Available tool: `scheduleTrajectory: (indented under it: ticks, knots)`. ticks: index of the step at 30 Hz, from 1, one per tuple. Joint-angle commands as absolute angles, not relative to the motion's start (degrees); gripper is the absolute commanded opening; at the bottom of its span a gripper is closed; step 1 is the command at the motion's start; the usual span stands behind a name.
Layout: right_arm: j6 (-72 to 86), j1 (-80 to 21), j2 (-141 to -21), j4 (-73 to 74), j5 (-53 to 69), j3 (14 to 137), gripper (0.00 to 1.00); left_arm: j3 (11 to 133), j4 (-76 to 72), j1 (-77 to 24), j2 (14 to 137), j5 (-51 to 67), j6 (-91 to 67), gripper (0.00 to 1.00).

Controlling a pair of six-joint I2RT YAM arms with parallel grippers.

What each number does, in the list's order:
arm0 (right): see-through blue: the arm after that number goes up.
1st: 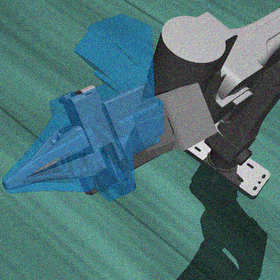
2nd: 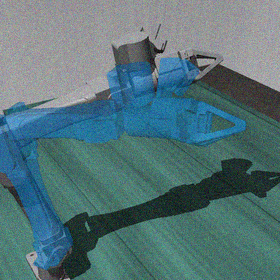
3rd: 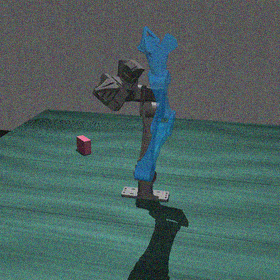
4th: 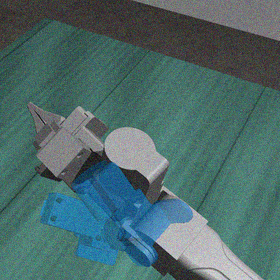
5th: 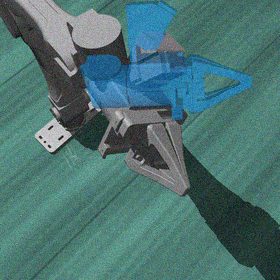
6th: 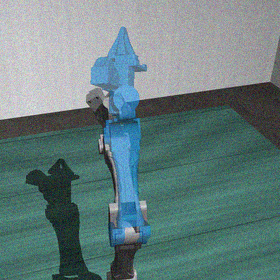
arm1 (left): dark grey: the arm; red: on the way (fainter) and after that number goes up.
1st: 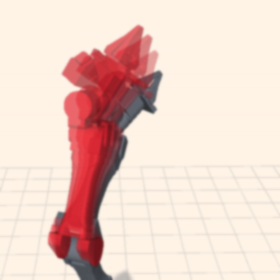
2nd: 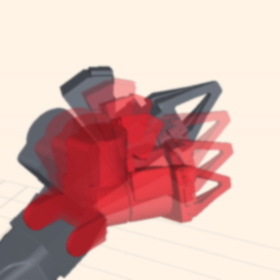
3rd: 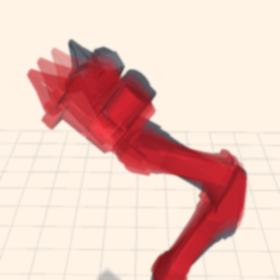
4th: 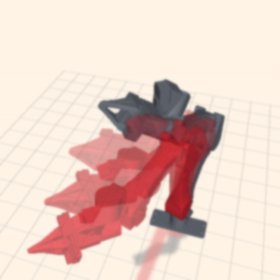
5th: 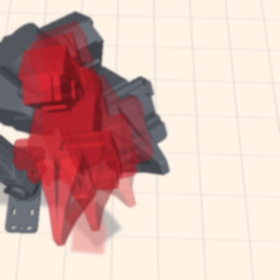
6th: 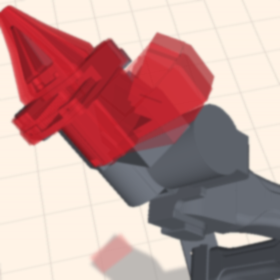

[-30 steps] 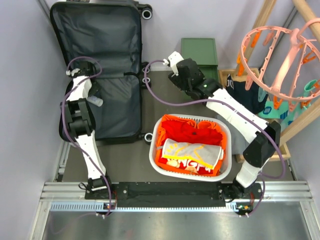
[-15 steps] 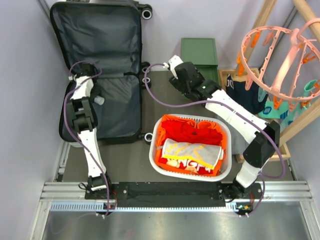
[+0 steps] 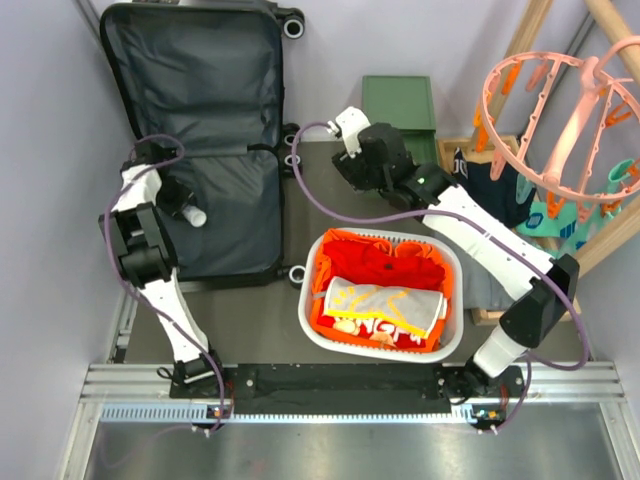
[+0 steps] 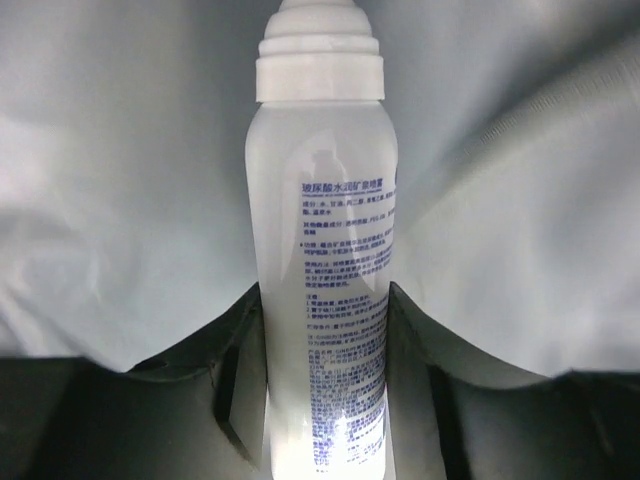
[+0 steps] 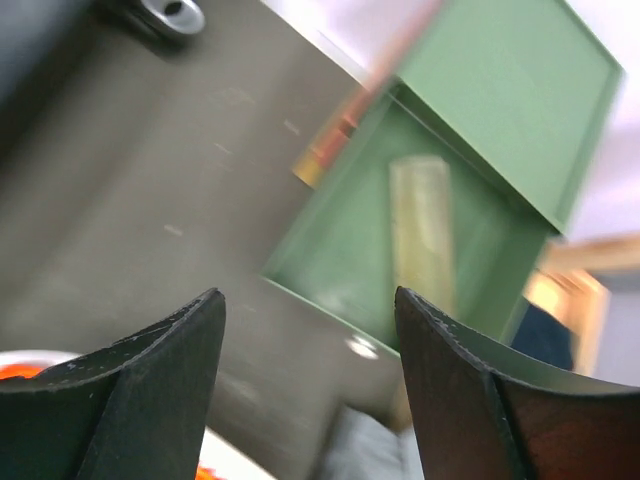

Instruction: Open, take out, and arrange the luggage

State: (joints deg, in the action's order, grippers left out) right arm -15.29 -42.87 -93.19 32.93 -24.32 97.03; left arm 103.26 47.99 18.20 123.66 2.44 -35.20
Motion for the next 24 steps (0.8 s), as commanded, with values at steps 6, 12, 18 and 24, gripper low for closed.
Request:
scheduleTrajectory:
  ticks: [6, 12, 18, 24]
  knots:
    - [-6.87, -47.02, -88.94, 23.12, -8.19, 99.57, 0.79, 93.35, 41.31, 12.4, 94.24, 28.72, -13.46, 0.0]
    - [7.8, -46.93, -94.03, 16.44, 17.29, 107.2, 0.96, 89.32, 36.84, 0.19, 82.91, 37.53, -5.54, 0.0]
    - [38.94, -39.74, -95.89, -3.3, 28.11, 101.63, 0.99, 93.6, 37.88, -4.13, 82.0, 46.22, -6.5, 0.0]
    - [45.7, -39.29, -98.96, -6.16, 26.11, 100.46, 0.99, 95.71, 37.27, -6.59, 82.7, 49.04, -8.08, 0.0]
